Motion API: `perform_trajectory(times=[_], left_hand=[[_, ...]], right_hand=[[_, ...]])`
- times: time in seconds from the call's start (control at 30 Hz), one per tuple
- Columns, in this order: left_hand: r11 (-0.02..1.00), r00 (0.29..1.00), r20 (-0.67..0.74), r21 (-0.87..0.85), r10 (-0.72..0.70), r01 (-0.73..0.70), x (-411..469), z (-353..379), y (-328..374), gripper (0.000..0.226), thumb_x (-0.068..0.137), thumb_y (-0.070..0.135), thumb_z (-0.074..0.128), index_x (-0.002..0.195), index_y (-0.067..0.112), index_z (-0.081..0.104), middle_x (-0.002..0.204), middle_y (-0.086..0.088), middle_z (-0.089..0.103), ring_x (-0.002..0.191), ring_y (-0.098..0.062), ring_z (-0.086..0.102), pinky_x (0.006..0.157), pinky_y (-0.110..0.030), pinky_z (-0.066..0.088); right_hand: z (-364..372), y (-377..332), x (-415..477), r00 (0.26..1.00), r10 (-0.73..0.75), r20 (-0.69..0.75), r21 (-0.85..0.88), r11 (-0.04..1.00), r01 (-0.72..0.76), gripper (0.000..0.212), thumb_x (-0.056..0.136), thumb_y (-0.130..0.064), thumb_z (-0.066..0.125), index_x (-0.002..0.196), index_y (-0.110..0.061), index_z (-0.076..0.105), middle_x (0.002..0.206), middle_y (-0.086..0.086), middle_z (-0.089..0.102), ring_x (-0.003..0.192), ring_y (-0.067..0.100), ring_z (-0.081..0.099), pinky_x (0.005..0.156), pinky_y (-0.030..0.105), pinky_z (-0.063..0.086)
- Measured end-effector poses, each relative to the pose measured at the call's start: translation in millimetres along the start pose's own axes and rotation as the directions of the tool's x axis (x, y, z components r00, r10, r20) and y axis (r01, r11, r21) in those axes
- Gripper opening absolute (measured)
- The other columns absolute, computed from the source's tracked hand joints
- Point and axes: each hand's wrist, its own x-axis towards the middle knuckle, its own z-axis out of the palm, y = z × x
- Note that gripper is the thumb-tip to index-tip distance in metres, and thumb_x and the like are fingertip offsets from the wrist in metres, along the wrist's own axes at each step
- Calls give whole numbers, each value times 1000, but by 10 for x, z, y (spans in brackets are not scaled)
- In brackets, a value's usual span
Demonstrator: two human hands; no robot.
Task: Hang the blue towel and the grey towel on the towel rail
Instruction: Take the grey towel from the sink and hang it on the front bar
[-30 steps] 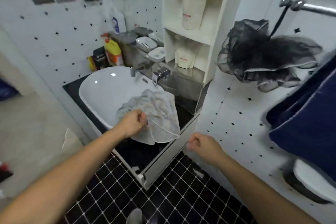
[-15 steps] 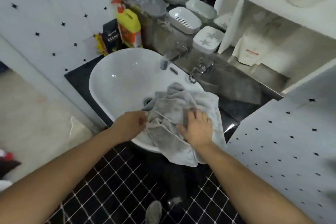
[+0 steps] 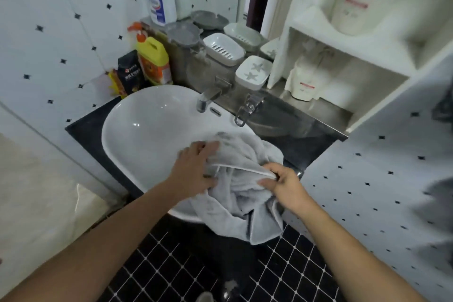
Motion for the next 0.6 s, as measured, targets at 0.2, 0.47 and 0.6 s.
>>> perform_trajectory(times=[0.2,0.47,0.6], left_hand=[[870,863,-118,119,491,-479,-82,-96,1598,73,61,44,81,128,20,63,150,-21,35,135,-42,35,109,-57,26],[668,618,-258,220,743,-711,-1190,298,3552,60,80,41,70,133,16,54,135,-11,50,125,-29,47,105,-48,33],[658,651,-157,-5,743,-753,-1798,831,4060,42,84,60,56,115,32,54,97,14,60,88,-8,58,74,-34,49]], right_hand=[[-937,-418,-904,988,-66,-139,124,989,83,11,82,9,68,92,5,65,77,10,65,68,19,60,64,29,47],[-2154,-515,-2529,891,189,-413,531,845,66,11,92,-4,61,100,2,66,92,25,70,81,35,67,75,45,57],[-2713,-287,-3273,793,404,-456,744,662,92,22,90,-9,62,107,5,63,103,25,69,90,36,69,87,50,55]])
